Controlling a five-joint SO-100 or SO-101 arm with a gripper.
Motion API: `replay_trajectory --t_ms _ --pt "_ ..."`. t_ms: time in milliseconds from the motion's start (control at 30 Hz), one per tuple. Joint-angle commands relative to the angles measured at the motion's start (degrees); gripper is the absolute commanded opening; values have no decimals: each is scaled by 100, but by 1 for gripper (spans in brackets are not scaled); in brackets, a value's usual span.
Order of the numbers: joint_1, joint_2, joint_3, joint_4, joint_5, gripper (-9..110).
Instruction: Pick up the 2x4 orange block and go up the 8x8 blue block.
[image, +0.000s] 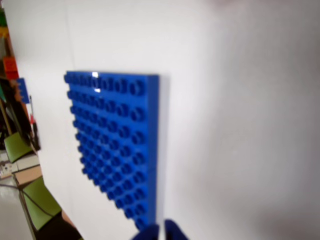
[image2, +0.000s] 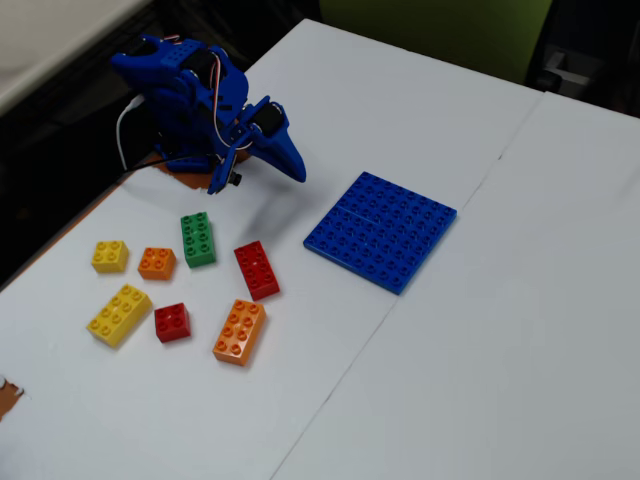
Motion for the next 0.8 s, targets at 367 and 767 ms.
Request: replay_trajectory --t_ms 367,767 --pt "-18 237 53 -114 0 0" --pt "-9 237 114 -272 -519 0"
